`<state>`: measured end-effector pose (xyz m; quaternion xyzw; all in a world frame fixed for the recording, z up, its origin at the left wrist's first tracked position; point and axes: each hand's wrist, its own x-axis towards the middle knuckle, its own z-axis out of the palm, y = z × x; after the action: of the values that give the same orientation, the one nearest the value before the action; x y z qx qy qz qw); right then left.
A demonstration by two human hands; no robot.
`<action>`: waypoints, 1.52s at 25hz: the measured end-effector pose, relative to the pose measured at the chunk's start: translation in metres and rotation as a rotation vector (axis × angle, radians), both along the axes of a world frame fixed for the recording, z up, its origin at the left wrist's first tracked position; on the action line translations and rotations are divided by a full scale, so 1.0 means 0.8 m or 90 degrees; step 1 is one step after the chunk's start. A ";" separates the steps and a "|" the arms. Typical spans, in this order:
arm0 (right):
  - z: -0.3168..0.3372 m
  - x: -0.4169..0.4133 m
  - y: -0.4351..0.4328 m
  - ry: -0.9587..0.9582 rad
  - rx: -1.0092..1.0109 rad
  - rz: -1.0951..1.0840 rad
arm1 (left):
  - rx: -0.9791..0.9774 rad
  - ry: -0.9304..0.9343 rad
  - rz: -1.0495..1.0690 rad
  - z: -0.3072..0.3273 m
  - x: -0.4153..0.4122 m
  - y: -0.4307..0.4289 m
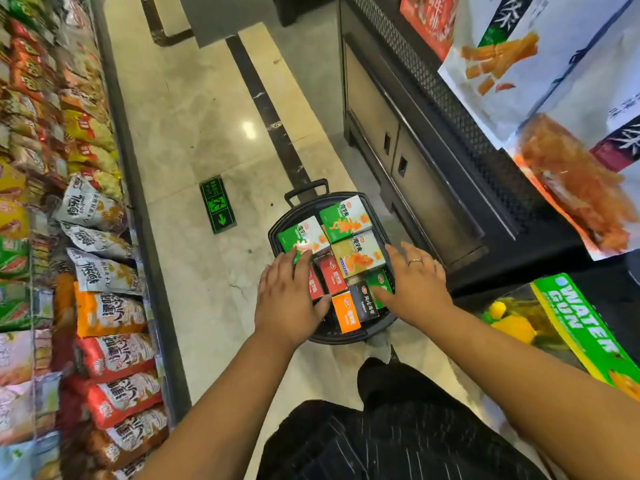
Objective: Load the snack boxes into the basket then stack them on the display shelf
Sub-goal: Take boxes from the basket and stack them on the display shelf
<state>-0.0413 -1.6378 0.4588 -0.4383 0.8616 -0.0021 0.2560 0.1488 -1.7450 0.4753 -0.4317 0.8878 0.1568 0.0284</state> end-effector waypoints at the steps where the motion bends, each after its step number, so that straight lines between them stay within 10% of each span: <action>1: -0.012 -0.008 -0.013 -0.009 0.008 -0.005 | 0.011 -0.003 -0.001 -0.014 -0.009 -0.013; 14: -0.283 -0.024 -0.101 -0.067 0.110 -0.214 | 0.186 -0.021 -0.086 -0.297 -0.097 -0.149; 22: -0.463 0.024 -0.141 -0.306 -0.002 -0.670 | 0.217 0.029 -0.270 -0.448 -0.099 -0.207; 38: -0.482 0.025 -0.179 -0.505 -0.323 -1.111 | 0.178 -0.038 -0.431 -0.507 -0.108 -0.213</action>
<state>-0.0211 -1.7808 0.0731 0.3403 0.7082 -0.5210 0.3333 0.0626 -1.9157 0.0699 -0.1095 0.9492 0.2456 0.1636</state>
